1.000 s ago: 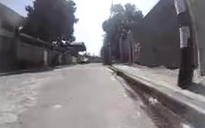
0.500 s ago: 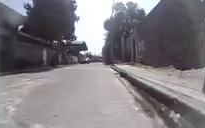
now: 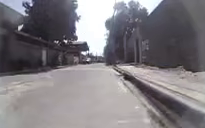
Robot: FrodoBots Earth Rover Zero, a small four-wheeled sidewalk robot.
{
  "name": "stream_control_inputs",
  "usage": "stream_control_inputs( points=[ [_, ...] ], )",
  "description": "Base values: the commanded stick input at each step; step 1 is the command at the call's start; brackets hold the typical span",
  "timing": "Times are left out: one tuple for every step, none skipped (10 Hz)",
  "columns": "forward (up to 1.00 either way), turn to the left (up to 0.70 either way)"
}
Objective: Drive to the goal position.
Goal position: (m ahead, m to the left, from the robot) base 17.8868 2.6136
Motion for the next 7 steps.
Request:
stream_control_inputs(
  points=[
    [1.0, 0.0],
    [1.0, 0.0],
    [1.0, 0.0],
    [1.0, 0.0],
    [1.0, 0.0],
    [1.0, 0.0],
    [1.0, 0.0]
  ],
)
